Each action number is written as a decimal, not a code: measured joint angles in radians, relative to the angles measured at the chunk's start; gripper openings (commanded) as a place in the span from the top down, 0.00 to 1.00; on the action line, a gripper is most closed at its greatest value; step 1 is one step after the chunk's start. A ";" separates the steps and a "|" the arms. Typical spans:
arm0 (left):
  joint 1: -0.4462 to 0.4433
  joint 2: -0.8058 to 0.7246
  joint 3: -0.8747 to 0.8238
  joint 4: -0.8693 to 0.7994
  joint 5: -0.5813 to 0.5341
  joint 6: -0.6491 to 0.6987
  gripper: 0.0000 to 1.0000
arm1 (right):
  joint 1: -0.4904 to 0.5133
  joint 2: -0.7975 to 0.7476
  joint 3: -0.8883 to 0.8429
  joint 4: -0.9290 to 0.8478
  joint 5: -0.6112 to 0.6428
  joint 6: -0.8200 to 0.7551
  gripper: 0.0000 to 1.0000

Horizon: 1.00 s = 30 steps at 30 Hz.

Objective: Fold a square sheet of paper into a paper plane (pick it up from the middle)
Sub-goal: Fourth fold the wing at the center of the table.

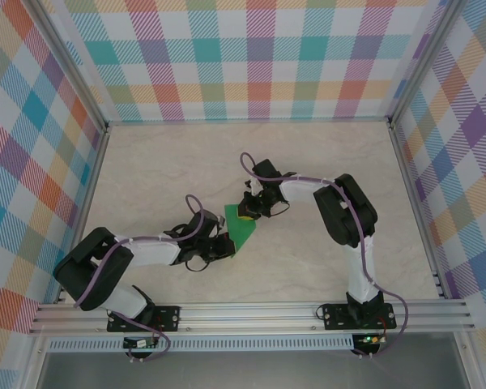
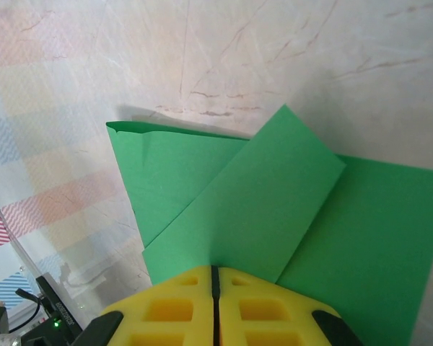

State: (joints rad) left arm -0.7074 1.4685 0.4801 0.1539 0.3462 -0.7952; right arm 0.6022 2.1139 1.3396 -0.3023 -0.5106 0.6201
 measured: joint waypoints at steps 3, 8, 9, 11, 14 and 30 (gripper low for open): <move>-0.010 -0.018 -0.011 -0.010 -0.001 -0.001 0.99 | 0.000 0.003 0.008 -0.010 0.000 0.000 0.90; -0.027 -0.066 -0.019 -0.098 0.004 0.003 0.99 | 0.000 0.005 0.012 -0.017 0.000 0.000 0.91; -0.031 -0.076 -0.019 -0.119 0.003 0.005 0.99 | 0.000 0.005 0.013 -0.018 0.000 0.000 0.90; -0.033 -0.103 -0.016 -0.180 0.003 0.014 0.99 | 0.000 0.006 0.014 -0.017 0.001 0.001 0.90; -0.031 -0.135 0.009 -0.273 0.003 0.034 0.99 | 0.000 0.006 0.016 -0.018 0.003 0.003 0.91; 0.031 -0.069 0.179 -0.257 -0.027 0.061 1.00 | -0.001 -0.021 -0.003 0.018 0.095 0.092 0.90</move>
State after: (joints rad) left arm -0.6769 1.3991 0.6594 -0.1036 0.3191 -0.7338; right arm 0.6014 2.0930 1.3365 -0.2848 -0.4160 0.7120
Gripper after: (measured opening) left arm 0.055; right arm 0.094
